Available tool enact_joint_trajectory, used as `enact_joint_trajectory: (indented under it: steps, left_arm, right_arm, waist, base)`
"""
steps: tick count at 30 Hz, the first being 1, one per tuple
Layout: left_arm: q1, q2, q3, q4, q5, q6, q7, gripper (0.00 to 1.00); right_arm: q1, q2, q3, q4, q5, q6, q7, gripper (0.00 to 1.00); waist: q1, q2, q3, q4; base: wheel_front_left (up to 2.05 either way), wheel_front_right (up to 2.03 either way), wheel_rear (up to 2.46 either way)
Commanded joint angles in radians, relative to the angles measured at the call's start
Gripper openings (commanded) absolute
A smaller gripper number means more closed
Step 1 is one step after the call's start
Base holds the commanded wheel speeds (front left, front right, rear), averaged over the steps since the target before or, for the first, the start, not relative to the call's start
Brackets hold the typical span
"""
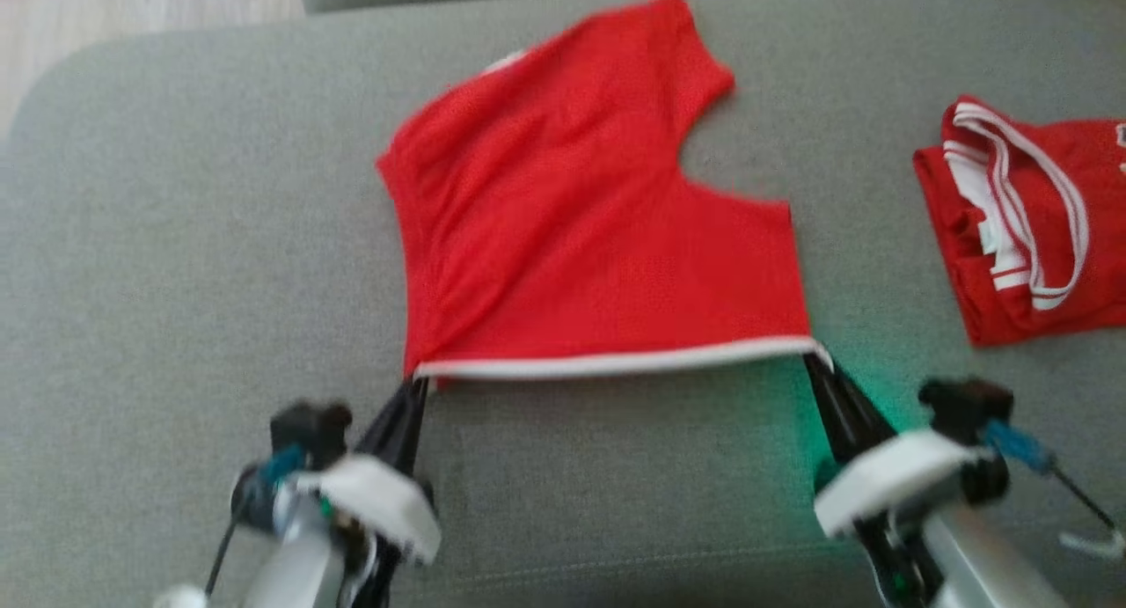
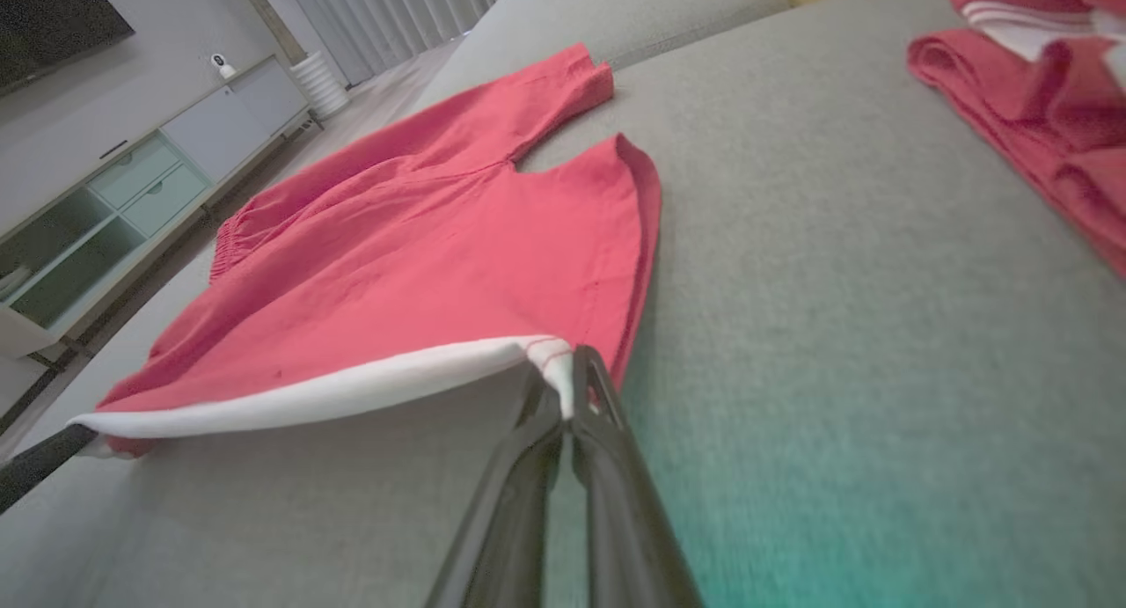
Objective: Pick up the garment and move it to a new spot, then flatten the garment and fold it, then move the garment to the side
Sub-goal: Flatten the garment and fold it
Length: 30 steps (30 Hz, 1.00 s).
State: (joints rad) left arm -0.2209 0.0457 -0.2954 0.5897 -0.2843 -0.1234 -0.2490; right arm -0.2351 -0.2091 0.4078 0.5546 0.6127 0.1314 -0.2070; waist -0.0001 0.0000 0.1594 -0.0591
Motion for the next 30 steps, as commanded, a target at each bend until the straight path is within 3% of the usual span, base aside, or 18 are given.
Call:
enact_joint_trajectory:
  steps: [1, 6, 9, 15, 21, 30]
  left_arm:
    - [-0.003, 0.029, 0.031, -0.046, 0.000, 0.004, -0.005, 0.00]
    - [0.160, 0.065, 0.031, -0.218, -0.008, 0.041, 0.074, 0.00]
    - [0.279, 0.094, 0.031, -0.385, -0.015, 0.075, 0.162, 0.00]
    - [0.408, 0.121, 0.020, -0.598, -0.032, 0.113, 0.308, 0.00]
    - [0.372, 0.136, 0.008, -0.673, -0.047, 0.105, 0.399, 0.00]
    - [0.106, 0.144, -0.006, -0.616, -0.079, 0.044, 0.495, 0.00]
  right_arm:
    - [0.023, -0.011, -0.001, -0.056, -0.016, -0.001, 0.009, 0.00]
    - [0.240, -0.009, -0.130, -0.297, -0.102, -0.001, 0.168, 0.00]
    - [0.401, 0.023, -0.236, -0.505, -0.177, -0.001, 0.322, 0.00]
    - [0.548, 0.080, -0.345, -0.742, -0.238, -0.001, 0.501, 0.00]
    - [0.480, 0.084, -0.384, -0.798, -0.247, -0.001, 0.570, 0.00]
    - [0.146, -0.018, -0.371, -0.661, -0.214, -0.001, 0.596, 0.00]
  waist:
    - [0.0001, 0.0000, -0.025, -0.001]
    - [0.0001, 0.0000, -0.064, -0.003]
    - [0.0001, 0.0000, -0.081, -0.002]
    - [0.0001, 0.0000, -0.085, 0.002]
    - [0.0001, 0.0000, -0.048, 0.013]
    - [0.0001, 0.0000, 0.091, 0.070]
  base:
    - [0.00, 0.00, 0.00]
    - [0.00, 0.00, 0.00]
    - [0.00, 0.00, 0.00]
    - [0.00, 0.00, 0.00]
    - [0.00, 0.00, 0.00]
    - [0.00, 0.00, 0.00]
